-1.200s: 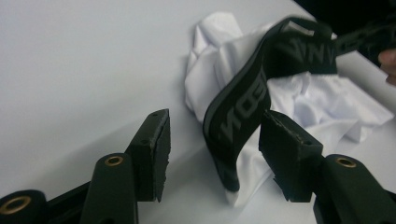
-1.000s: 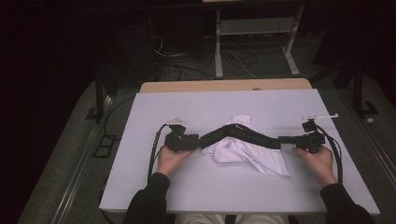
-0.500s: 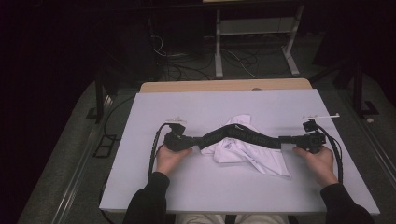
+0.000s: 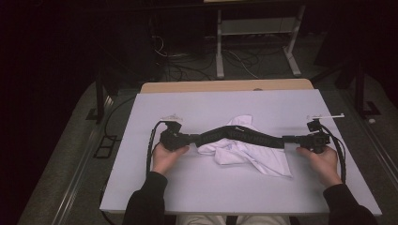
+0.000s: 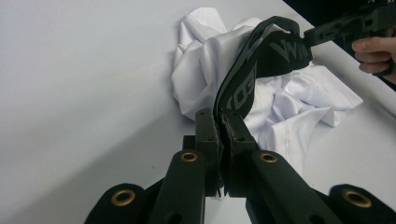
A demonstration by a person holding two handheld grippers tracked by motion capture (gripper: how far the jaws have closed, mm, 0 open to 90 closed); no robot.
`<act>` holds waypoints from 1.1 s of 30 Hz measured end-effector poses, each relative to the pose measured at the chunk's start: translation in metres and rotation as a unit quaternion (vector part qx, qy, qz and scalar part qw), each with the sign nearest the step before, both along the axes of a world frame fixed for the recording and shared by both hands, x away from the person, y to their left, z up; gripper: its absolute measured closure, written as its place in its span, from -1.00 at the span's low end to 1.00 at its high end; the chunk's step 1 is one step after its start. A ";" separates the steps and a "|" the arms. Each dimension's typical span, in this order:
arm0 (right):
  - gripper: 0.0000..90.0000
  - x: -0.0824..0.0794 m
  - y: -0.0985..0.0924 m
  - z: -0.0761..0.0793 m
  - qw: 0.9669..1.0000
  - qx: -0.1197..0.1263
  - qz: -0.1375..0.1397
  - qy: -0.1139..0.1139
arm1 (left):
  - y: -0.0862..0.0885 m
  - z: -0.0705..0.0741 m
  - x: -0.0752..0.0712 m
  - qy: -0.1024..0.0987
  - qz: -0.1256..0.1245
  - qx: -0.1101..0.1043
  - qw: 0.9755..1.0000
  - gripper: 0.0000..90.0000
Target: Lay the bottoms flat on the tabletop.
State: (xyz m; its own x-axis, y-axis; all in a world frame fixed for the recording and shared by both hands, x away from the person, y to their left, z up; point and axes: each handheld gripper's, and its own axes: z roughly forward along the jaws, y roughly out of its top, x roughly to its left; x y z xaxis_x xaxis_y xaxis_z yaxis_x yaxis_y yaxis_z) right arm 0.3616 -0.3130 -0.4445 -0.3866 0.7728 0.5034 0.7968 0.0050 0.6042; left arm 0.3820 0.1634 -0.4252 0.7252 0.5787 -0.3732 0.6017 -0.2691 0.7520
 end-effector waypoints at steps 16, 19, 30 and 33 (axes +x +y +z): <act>0.94 0.007 -0.006 0.021 0.999 0.026 0.011 -0.036 | 0.007 0.024 0.006 -0.023 0.003 0.005 1.000 0.92; 0.94 0.015 -0.003 0.027 0.999 0.028 0.016 -0.044 | 0.009 0.028 0.009 -0.027 0.005 0.009 1.000 0.92; 0.94 0.055 0.006 0.069 0.997 0.014 0.025 -0.073 | 0.022 0.072 0.025 -0.050 0.017 0.022 0.998 0.92; 0.94 0.070 0.010 0.089 0.997 0.014 0.021 -0.079 | 0.022 0.091 0.031 -0.063 0.022 0.024 0.997 0.92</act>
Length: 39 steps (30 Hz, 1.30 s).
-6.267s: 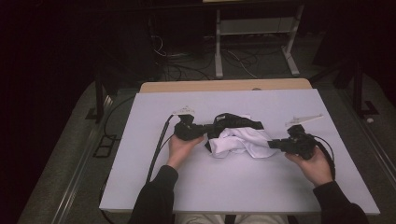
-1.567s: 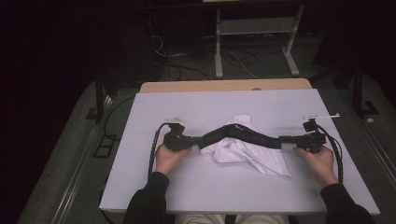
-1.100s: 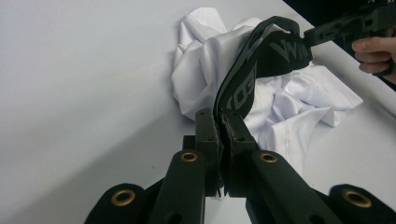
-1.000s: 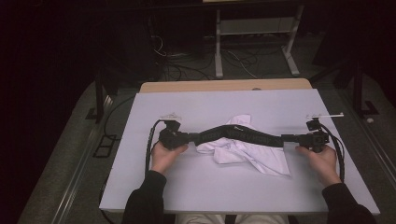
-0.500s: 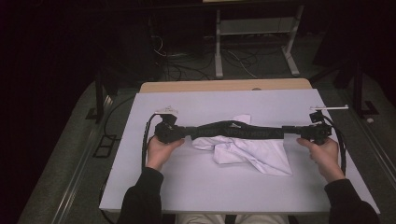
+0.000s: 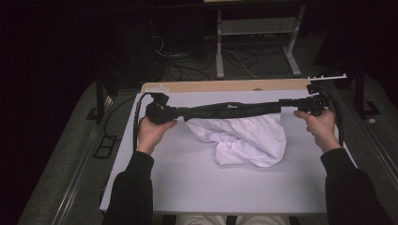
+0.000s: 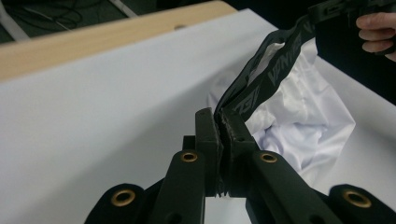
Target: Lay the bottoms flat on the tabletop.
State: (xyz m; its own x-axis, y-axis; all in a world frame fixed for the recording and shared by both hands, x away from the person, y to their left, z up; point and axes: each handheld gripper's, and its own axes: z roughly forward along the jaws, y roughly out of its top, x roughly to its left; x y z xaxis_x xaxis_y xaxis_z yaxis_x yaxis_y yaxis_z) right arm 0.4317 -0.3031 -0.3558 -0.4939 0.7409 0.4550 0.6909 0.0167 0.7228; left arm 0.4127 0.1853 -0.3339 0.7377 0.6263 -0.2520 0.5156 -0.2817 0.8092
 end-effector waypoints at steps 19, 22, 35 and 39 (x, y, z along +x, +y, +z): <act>0.94 0.063 0.007 0.033 0.999 0.002 -0.046 -0.011 | -0.016 0.049 0.065 -0.014 0.032 0.078 0.996 0.92; 0.94 0.069 0.009 0.038 0.998 0.016 -0.052 -0.015 | -0.014 0.055 0.071 -0.016 0.041 0.082 0.996 0.92; 0.94 0.087 0.033 0.071 0.998 0.001 -0.044 -0.046 | -0.004 0.120 0.089 -0.062 0.065 0.121 0.988 0.92; 0.94 0.089 0.038 0.075 0.998 -0.005 -0.044 -0.054 | -0.004 0.121 0.096 -0.063 0.077 0.116 0.988 0.92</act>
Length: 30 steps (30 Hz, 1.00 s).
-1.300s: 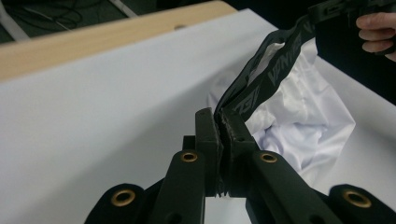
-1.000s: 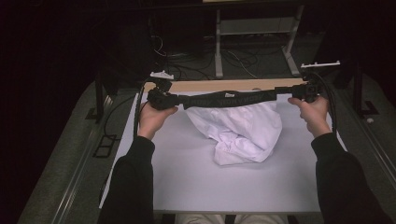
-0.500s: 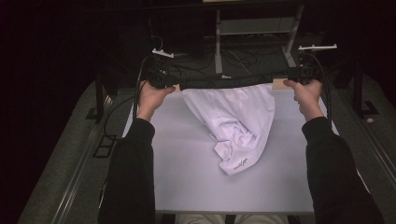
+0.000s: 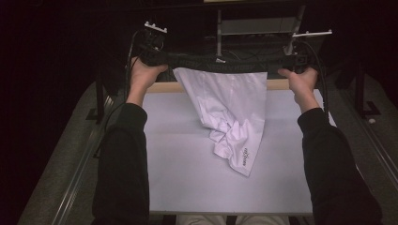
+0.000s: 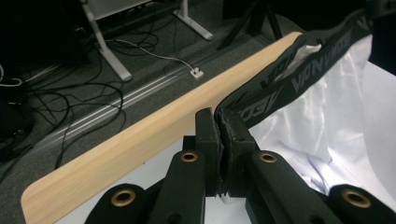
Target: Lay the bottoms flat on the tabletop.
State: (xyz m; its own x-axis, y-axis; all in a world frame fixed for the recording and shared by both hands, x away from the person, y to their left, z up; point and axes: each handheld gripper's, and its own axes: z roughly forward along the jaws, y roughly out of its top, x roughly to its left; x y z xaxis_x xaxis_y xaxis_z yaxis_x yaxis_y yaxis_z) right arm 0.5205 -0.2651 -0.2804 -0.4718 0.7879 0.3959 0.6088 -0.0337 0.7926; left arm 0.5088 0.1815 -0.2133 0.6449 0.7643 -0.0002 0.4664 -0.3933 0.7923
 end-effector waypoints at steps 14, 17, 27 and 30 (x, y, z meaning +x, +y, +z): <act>0.94 0.020 0.004 -0.025 0.998 -0.040 -0.031 0.040 | -0.015 -0.091 0.040 0.063 0.039 -0.038 0.997 0.92; 0.94 0.030 0.001 -0.018 0.997 -0.048 -0.041 0.045 | -0.015 -0.092 0.046 0.059 0.042 -0.067 0.995 0.92; 0.21 0.038 -0.001 -0.021 0.991 -0.036 -0.124 0.042 | -0.009 -0.108 0.058 0.071 0.064 -0.139 0.986 -0.01; -0.07 0.032 -0.001 -0.027 0.990 -0.054 -0.122 0.038 | -0.010 -0.119 0.049 0.054 0.057 -0.132 0.988 -0.23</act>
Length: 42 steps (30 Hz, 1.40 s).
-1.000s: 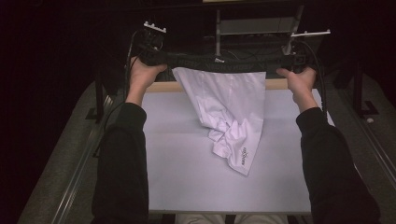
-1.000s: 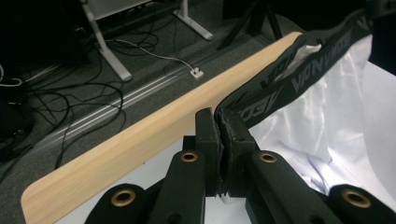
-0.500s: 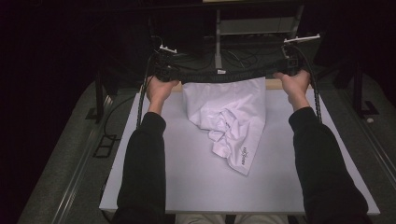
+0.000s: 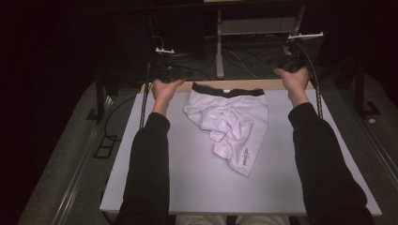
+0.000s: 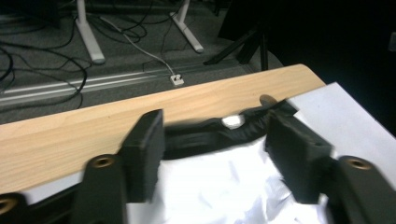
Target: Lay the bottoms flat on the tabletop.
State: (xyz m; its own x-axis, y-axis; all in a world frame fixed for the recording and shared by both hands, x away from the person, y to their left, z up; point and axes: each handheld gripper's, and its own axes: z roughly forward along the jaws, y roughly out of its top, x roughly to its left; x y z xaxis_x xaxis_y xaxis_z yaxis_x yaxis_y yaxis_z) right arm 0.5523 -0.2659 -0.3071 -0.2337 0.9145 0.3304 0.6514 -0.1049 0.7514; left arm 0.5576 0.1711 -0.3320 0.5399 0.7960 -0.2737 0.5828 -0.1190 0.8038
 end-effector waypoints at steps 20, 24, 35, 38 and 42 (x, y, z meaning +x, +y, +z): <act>-1.00 -0.086 -0.022 -0.065 0.997 0.027 0.068 0.025 | -0.013 -0.025 -0.077 -0.060 -0.068 -0.043 0.995 -0.86; -1.00 -0.098 -0.023 -0.070 0.997 0.024 0.073 0.026 | -0.018 -0.027 -0.087 -0.070 -0.077 -0.044 0.994 -1.00; -1.00 -0.131 -0.025 -0.083 0.995 0.041 0.091 0.017 | -0.016 -0.033 -0.116 -0.079 -0.086 -0.055 0.992 -1.00; -1.00 -0.140 -0.025 -0.086 0.995 0.042 0.094 0.015 | -0.014 -0.036 -0.127 -0.085 -0.086 -0.062 0.991 -1.00; -1.00 -0.154 -0.023 -0.093 0.995 0.041 0.094 0.015 | -0.012 -0.042 -0.142 -0.082 -0.097 -0.066 0.990 -1.00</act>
State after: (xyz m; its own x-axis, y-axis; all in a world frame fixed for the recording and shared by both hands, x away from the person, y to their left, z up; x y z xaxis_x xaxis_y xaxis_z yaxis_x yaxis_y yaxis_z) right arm 0.3982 -0.2892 -0.4003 -0.3876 0.8252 0.4110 0.6872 -0.0385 0.7254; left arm 0.4157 0.1592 -0.3737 0.7245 0.6364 -0.2648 0.4204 -0.1036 0.9014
